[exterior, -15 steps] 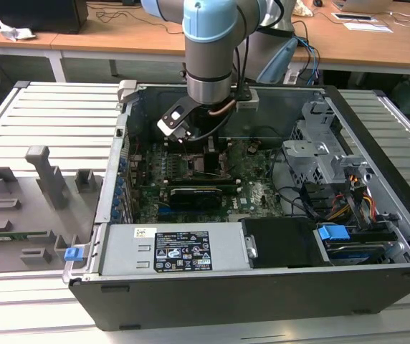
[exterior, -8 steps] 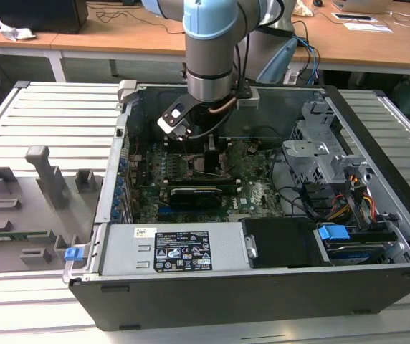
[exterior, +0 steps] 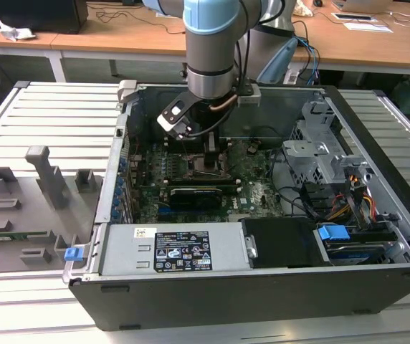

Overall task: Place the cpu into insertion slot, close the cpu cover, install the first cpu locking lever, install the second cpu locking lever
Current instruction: 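Place the cpu into insertion slot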

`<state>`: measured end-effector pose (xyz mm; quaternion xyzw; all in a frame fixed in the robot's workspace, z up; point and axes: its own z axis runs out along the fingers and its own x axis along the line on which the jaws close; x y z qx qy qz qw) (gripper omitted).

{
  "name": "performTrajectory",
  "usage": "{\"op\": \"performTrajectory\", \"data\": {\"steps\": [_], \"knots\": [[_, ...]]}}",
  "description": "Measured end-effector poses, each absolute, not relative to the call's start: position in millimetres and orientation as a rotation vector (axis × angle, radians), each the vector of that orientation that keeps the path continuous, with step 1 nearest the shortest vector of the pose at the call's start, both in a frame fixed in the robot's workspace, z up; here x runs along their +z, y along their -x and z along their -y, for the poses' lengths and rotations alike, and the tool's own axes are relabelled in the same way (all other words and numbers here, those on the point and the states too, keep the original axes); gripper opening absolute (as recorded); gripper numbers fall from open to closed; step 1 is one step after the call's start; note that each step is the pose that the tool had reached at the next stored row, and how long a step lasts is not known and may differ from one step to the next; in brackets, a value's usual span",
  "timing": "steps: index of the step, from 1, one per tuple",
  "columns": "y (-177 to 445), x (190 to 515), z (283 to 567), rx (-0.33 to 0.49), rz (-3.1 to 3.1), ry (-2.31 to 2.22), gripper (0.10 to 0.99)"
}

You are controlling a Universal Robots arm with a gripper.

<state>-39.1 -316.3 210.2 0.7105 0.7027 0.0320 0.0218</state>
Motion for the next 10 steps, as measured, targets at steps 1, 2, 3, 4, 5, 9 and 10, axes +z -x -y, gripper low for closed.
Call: {"op": "performTrajectory", "data": {"steps": [1,2,3,4,5,9,10], "knots": [[38.9,210.2,316.7,0.096,-2.179,-2.203,0.286],[38.9,210.7,317.1,0.094,-2.179,-2.203,0.227],[38.9,211.1,317.2,0.093,-2.179,-2.204,0.165],[38.9,211.5,317.2,0.094,-2.179,-2.204,0.106],[38.9,212.1,317.2,0.094,-2.179,-2.204,0.106],[38.8,214.2,317.2,0.094,-2.179,-2.204,0.106],[38.8,214.4,317.2,0.094,-2.179,-2.204,0.106]]}}
